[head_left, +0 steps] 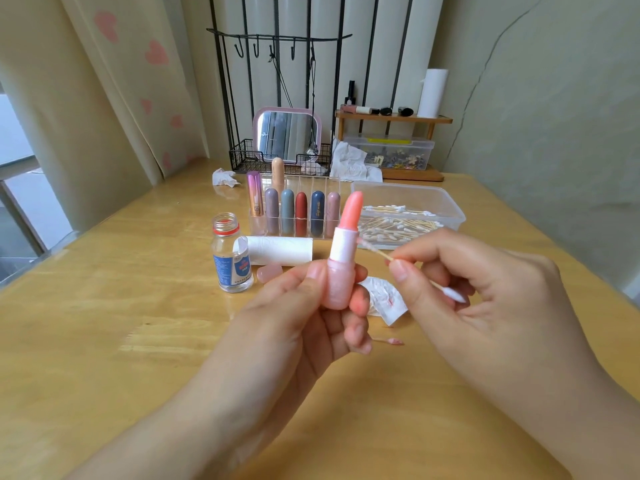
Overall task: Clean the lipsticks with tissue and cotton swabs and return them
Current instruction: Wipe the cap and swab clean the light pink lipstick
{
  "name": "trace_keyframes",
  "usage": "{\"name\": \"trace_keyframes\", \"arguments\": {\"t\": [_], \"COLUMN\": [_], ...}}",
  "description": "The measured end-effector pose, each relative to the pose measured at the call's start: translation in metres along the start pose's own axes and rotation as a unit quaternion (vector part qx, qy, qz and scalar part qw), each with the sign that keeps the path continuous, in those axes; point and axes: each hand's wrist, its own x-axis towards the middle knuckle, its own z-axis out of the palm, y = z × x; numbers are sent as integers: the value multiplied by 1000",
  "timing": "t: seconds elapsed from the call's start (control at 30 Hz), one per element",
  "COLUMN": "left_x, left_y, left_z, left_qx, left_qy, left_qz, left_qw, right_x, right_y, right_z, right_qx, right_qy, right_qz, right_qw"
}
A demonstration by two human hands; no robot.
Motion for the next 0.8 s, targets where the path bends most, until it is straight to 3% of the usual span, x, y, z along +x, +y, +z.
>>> {"name": "trace_keyframes", "arguments": {"t": [0.23, 0.4, 0.63, 0.8], "left_x": [-1, -1, -3, -1], "left_y": [6, 2, -2, 1], "left_z": [10, 2, -2, 0], "left_qx": [-41, -69, 26, -22], "left_qy": [-6, -96, -30, -31], "left_qz": [-38, -63, -30, -32], "left_qw": [998, 991, 999, 999], "right_x": [-4, 0, 0, -3], "right_y": [-2, -7, 0, -4], "right_z": [3, 3, 0, 3], "right_qx": [26, 35, -1, 6], "right_qy": [-35, -48, -6, -29], "right_qz": [-11, -33, 4, -10], "right_qw": [999, 998, 1000, 1000]}}
